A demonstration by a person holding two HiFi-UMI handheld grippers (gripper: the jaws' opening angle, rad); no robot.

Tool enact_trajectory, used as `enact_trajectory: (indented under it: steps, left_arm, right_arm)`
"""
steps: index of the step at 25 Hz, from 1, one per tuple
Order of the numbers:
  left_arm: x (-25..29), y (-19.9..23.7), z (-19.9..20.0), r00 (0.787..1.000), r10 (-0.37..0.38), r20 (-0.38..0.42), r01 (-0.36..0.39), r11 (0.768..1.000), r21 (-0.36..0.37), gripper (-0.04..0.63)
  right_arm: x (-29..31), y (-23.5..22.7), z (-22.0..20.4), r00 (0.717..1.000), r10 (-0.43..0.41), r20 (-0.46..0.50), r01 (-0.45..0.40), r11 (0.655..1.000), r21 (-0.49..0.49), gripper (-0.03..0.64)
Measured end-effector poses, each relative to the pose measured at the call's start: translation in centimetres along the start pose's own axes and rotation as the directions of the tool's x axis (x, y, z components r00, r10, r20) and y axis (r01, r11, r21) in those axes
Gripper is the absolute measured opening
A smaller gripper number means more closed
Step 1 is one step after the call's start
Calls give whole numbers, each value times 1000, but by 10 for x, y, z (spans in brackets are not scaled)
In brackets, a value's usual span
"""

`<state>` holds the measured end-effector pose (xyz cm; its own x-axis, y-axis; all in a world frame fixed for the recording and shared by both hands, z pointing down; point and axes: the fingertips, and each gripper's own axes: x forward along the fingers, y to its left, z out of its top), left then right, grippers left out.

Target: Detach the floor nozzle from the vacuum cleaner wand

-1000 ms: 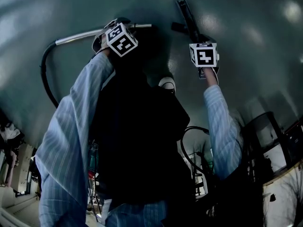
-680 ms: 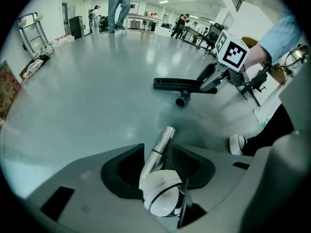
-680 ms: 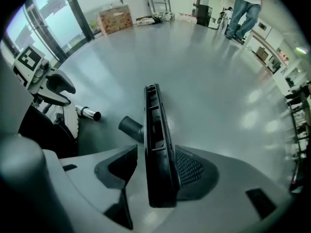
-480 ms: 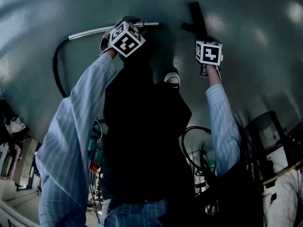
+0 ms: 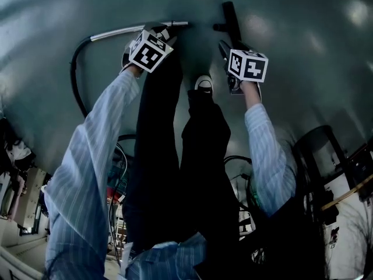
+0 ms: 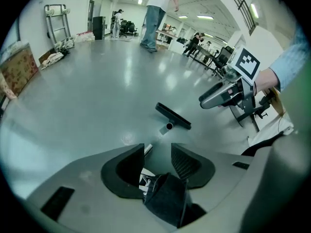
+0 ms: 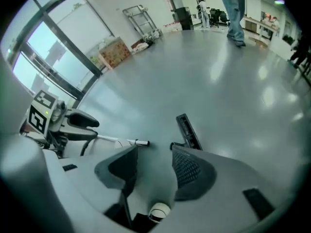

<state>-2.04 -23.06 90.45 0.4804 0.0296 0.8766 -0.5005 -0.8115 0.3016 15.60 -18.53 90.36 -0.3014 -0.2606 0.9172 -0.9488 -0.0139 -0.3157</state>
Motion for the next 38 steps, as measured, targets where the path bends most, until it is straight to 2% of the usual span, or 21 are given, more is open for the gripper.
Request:
enact_trajectory:
  steps: [3,5,7,10,12,19,24,26,29,31,33,36,38]
  left_arm:
    - [-34,-27,10,999,6,31,-5,999,-45,166]
    - [-55,-45,23,998,25,64,-20,997,-75,166]
    - [-76,-54,34,993,75,93,-66,993,-103,166]
    - [-109,-66,45,980,160,114,-144,980,-140,165]
    - [-130,-79,55,972,190,139,-164,969,-184,164]
    - [-212,-132,67,946,229,228,-138,925,-355,163]
    - [-259,-205,79,936,223,273,-113,923,-367,161]
    - [-289,-216,64,928,239,285,-109,908,-404,161]
    - [-319,-235,46,908,258,330,-66,866,-495,146]
    - [-331,-245,40,886,284,366,-53,847,-530,56]
    - [-345,-252,33,867,319,383,-64,833,-549,34]
    - [-380,-266,22,843,352,407,-75,826,-559,29]
    - [-413,-276,12,814,381,438,-71,814,-576,23]
  right_arm:
    - [-36,30,8,997,56,58,-58,998,17,225]
    - [-64,42,15,995,66,75,-66,998,8,225]
    - [-85,52,19,995,60,78,-60,998,0,222]
    - [-119,62,20,995,47,85,-47,999,-2,179]
    - [-142,67,20,993,56,102,-56,998,-4,153]
    - [-220,105,17,985,92,147,-83,994,-69,104]
    - [-298,119,-3,976,126,178,-116,991,-66,80]
    - [-319,146,-13,977,135,167,-123,989,-79,75]
    - [-345,173,-20,977,137,164,-116,985,-127,70]
    - [-359,180,-18,972,134,193,-104,982,-158,66]
    - [-372,191,-16,965,142,221,-101,977,-186,60]
    - [-397,211,-20,959,145,244,-95,974,-204,41]
    - [-415,222,-31,960,131,249,-78,974,-215,31]
